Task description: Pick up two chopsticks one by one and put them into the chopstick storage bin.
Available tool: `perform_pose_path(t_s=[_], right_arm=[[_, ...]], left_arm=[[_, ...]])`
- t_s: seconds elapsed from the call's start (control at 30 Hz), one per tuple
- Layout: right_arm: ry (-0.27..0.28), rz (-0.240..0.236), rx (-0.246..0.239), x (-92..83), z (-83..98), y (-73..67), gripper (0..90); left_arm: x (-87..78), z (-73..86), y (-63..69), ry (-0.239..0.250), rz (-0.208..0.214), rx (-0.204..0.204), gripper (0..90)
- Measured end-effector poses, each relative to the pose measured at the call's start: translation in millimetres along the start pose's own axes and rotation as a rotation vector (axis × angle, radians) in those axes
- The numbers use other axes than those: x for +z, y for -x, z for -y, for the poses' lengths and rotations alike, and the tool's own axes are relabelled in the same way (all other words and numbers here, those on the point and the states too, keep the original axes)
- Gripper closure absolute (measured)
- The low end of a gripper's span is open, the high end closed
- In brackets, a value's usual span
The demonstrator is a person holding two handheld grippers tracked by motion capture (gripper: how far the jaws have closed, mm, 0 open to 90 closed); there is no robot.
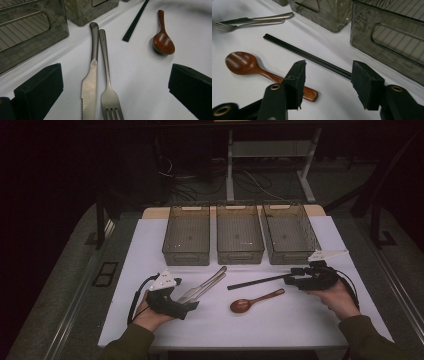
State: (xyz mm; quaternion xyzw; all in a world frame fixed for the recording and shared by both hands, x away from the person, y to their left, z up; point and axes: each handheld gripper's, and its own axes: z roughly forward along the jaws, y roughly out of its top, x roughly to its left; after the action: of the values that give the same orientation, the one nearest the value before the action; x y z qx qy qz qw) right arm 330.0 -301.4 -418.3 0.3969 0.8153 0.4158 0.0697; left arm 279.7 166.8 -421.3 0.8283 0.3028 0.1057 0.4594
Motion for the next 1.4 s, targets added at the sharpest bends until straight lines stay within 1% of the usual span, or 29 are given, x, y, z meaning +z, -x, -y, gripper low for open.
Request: perform_pose_path(t_s=[0.03, 0.07, 0.1, 0.13, 0.17, 0.2, 0.23, 0.3, 0.33, 0.37, 0.43, 0.47, 0.53, 0.67, 0.73, 0.77, 0.83, 0.87, 0.9, 1.03, 1.07, 1.1, 1.4], right_arm=[[-0.003, 0.001, 0.005, 0.6, -0.2, 0.8, 48.7], [-0.003, 0.001, 0.005, 0.6, -0.2, 0.8, 48.7], [-0.012, 0.002, 0.005, 2.0, -0.8, 2.1, 51.7], [-0.012, 0.002, 0.005, 2.0, -0.8, 2.1, 51.7], [-0.019, 0.011, 0.004, 3.6, -2.4, 3.4, 54.9], [-0.019, 0.011, 0.004, 3.6, -2.4, 3.4, 54.9], [-0.019, 0.014, 0.006, 5.0, -5.4, 5.4, 58.3], [-0.014, 0.020, 0.008, 6.8, -8.7, 7.3, 62.3], [-0.014, 0.020, 0.008, 6.8, -8.7, 7.3, 62.3], [-0.009, 0.018, 0.007, 7.6, -10.1, 8.3, 64.5], [-0.014, 0.021, 0.010, 9.7, -13.6, 10.6, 68.2], [-0.014, 0.021, 0.010, 9.7, -13.6, 10.6, 68.2], [-0.015, 0.032, 0.000, 11.7, -16.5, 14.2, 71.2], [-0.017, 0.041, 0.006, 13.6, -19.1, 19.6, 76.3], [-0.023, 0.046, 0.018, 14.9, -19.6, 22.1, 79.8], [-0.028, 0.049, 0.012, 15.9, -19.6, 23.9, 81.1], [-0.037, 0.064, 0.018, 18.2, -19.7, 26.9, 85.4], [-0.037, 0.064, 0.018, 18.2, -19.7, 26.9, 85.4], [-0.051, 0.071, 0.022, 21.1, -19.8, 30.1, 88.4], [-0.071, 0.087, 0.027, 25.4, -19.1, 34.9, 89.8], [-0.086, 0.101, 0.029, 27.6, -18.4, 38.2, 89.8], [-0.090, 0.109, 0.029, 28.5, -17.9, 40.0, 89.8], [-0.142, 0.155, 0.042, 30.8, -11.2, 50.0, 89.9]], left_arm=[[0.1, -0.1, 0.0, 0.000, 0.000, -0.001, 0.0], [0.1, 0.0, 0.1, -0.001, 0.000, 0.000, 0.0], [-0.1, 0.1, 0.2, -0.003, -0.001, 0.003, 0.0], [-0.2, 0.2, 0.3, -0.003, 0.000, 0.003, 0.0], [-0.2, 0.2, 0.3, -0.003, 0.001, 0.002, 0.0], [-0.2, 0.3, 0.3, -0.003, 0.000, 0.000, 0.0], [-0.2, 0.5, 0.3, -0.004, 0.001, -0.002, 0.0], [-0.1, 1.0, -0.1, -0.008, 0.002, -0.004, 0.0], [0.1, 1.3, -0.2, -0.007, 0.003, -0.005, 0.0], [0.1, 1.3, -0.3, -0.009, 0.004, -0.003, 0.0], [0.2, 1.4, -0.2, -0.009, 0.003, -0.002, 0.0], [0.2, 1.4, -0.2, -0.009, 0.003, -0.001, 0.0], [0.3, 1.5, -0.3, -0.008, 0.003, -0.003, 0.0], [0.0, 1.6, -0.3, -0.007, 0.003, -0.007, 0.0], [0.2, 1.6, -0.4, -0.007, 0.004, -0.007, 0.0], [0.3, 1.6, -0.4, -0.009, 0.004, -0.005, 0.0], [0.4, 1.6, -0.3, -0.008, 0.005, -0.004, 0.0], [0.3, 1.6, -0.2, -0.008, 0.005, -0.003, 0.0], [0.3, 1.6, -0.2, -0.007, 0.006, -0.003, 0.0], [-0.1, 1.5, -0.5, -0.004, 0.005, -0.008, 0.0], [-0.4, 1.5, -0.6, -0.004, 0.006, -0.007, 0.0], [-0.5, 1.5, -0.6, -0.004, 0.006, -0.007, 0.0], [-0.6, 1.4, -0.3, -0.004, 0.008, -0.007, 0.0]])
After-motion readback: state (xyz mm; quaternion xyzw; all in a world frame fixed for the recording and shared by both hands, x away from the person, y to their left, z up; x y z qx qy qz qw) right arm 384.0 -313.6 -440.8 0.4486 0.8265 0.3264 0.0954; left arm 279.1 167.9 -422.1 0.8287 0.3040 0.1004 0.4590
